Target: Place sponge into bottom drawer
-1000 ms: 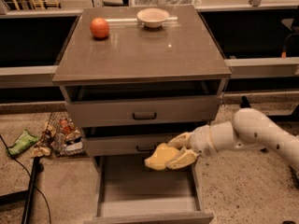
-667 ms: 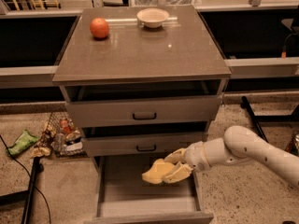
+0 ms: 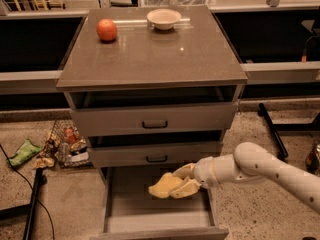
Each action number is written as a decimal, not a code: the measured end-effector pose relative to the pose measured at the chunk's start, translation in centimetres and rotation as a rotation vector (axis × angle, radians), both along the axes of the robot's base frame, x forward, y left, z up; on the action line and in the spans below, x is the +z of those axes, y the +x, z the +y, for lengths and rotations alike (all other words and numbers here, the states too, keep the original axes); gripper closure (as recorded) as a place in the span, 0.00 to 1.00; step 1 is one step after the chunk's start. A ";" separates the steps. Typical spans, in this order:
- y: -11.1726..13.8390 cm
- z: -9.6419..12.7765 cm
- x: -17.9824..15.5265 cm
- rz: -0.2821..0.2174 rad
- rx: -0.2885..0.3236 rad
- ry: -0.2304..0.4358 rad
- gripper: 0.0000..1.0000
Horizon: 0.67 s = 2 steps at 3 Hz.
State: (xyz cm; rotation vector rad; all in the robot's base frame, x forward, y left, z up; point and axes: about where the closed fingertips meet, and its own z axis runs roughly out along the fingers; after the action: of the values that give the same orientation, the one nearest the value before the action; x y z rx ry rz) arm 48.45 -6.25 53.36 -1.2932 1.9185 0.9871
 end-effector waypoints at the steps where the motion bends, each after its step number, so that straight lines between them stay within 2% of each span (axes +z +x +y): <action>1: 0.5 1.6 -5.8 0.042 -0.115 0.069 1.00; 2: 1.7 3.5 -11.8 0.089 -0.187 0.119 1.00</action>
Offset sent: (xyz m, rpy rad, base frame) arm 0.0368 0.0570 -0.1967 0.1832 0.1484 -0.2831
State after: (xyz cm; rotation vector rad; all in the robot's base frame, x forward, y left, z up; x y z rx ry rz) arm 50.17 -2.75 41.53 -0.9981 1.9742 1.0598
